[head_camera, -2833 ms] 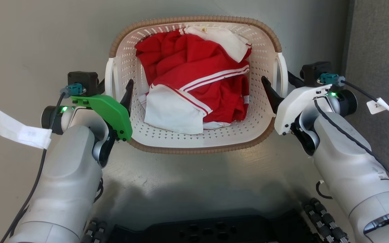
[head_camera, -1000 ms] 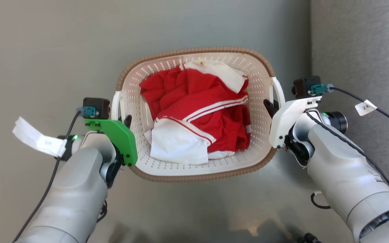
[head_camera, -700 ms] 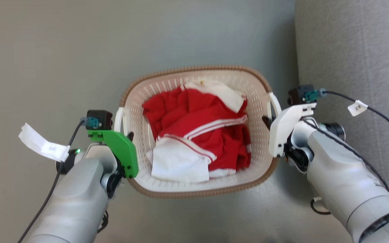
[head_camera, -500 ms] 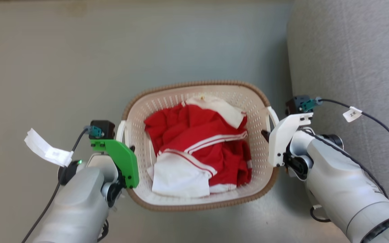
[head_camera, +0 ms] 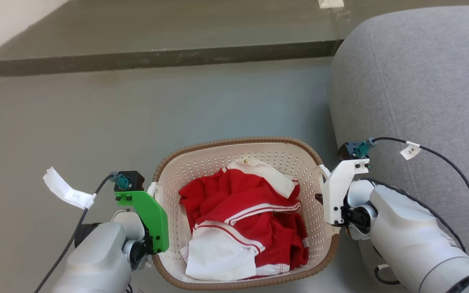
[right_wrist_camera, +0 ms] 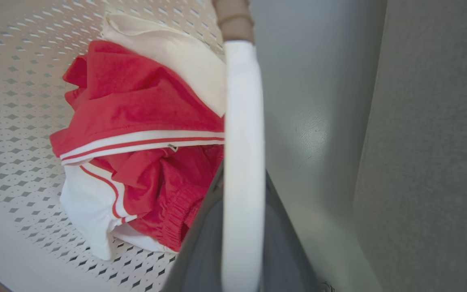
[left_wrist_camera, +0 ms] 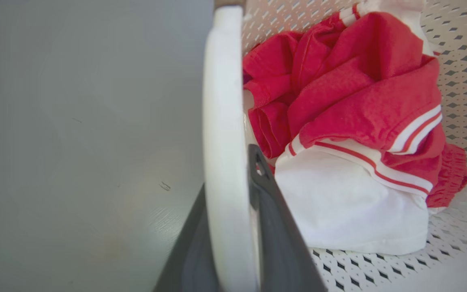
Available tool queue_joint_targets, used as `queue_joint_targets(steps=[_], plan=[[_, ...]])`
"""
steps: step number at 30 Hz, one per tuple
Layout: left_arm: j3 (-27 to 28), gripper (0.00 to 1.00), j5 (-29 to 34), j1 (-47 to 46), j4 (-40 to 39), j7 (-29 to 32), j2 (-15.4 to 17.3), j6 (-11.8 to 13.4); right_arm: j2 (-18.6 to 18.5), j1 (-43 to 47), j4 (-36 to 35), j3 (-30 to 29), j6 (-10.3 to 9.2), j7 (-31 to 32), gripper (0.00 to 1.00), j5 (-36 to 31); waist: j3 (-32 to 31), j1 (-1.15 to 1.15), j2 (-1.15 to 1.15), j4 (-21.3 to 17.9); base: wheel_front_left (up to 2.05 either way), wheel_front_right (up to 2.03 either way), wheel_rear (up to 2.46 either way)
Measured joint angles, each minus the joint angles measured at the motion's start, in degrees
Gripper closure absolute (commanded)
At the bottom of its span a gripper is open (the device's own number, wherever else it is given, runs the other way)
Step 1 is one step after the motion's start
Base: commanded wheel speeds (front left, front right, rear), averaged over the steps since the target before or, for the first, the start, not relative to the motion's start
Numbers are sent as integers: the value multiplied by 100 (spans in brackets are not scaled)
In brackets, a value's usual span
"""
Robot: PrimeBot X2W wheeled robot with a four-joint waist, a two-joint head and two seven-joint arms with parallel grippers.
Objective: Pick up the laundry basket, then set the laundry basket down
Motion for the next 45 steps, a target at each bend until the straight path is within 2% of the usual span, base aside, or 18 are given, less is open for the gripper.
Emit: queue_joint_targets(steps=[6,19,45], plan=[[-65,100,-141,0,-87,380,41,1,-13,-17,25,71,-1,338,100,99,-216,0,0,-52,0,0,0],[-110,100,-409,1,-92,635,152,0,3,-66,19,212,-1,668,100,253,-312,0,0,-93,0,0,0],[-291,100,-610,1,-144,631,218,0,-1,-127,21,441,-1,657,100,442,-293,0,0,-114,0,0,0]])
